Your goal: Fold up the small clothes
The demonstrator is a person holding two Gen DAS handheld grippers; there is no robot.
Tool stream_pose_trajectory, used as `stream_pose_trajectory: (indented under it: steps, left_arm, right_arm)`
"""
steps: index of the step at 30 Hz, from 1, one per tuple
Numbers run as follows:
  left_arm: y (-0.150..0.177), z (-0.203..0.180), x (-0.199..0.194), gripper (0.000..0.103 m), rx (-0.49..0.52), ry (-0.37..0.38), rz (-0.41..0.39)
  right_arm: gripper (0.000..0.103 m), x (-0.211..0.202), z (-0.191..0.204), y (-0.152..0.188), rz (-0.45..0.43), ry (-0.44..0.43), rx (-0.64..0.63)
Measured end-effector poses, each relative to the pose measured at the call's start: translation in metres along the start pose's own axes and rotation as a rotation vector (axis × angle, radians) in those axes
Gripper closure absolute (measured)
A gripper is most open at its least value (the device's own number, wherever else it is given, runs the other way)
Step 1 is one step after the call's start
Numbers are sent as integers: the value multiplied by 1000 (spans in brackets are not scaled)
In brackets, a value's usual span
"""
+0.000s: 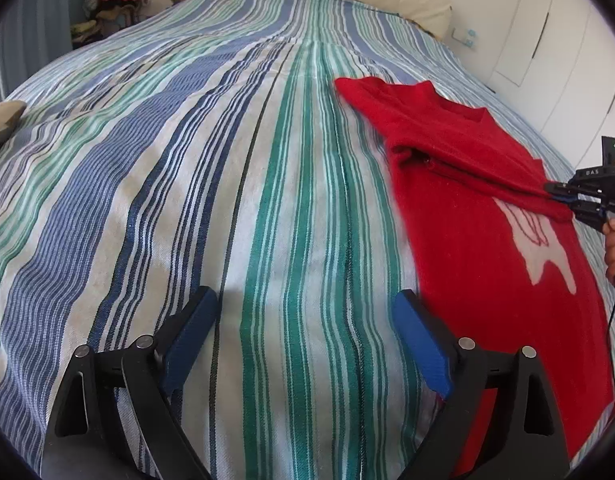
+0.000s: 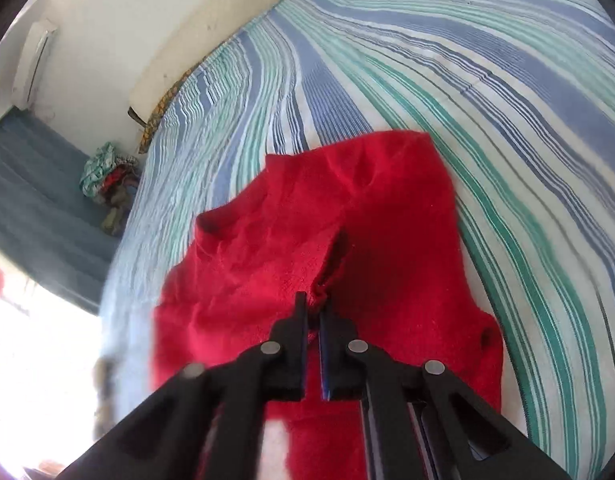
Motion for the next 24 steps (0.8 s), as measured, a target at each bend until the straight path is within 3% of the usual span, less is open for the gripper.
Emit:
stream_pose_trajectory:
  steps: [2,7,9,11,14,19,24]
  left_arm:
    - [0,-1,1,10,4,-2,2]
    - [0,-1,2,7,5,2,6]
    - [0,-1,1,7,6,-1,9]
    - [-1,-2,-2,7,3,-17,15]
    - [2,-4,-12,7,-17,-30,41]
    - [16,-30,-42,7,3,-29,85]
    - [42,-63,-53,7,54,-104,130]
  right_arm:
    - [94,10,-11,5,60,54,-10]
    - [90,10,-16,10,51,78,-54]
    - [78,1,-14,10,38,102,-87]
    - [51,-11,-11,10,15,119,-134]
    - [49,-38,-6,20,-32,111,-243]
    - [44,-89,-15,74,-37,66,-432]
    - [42,-123,-28,159,14,74,-573]
Point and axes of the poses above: each gripper's, at about its wrist camera, not at the fingertips, and x roughly the way its jaws point, z to its left, y to its underside, the point moved 2 cm from there along x, roughly the way its jaws point, and after that the axes turned 9 degrees about y, right-handed, at the moved point
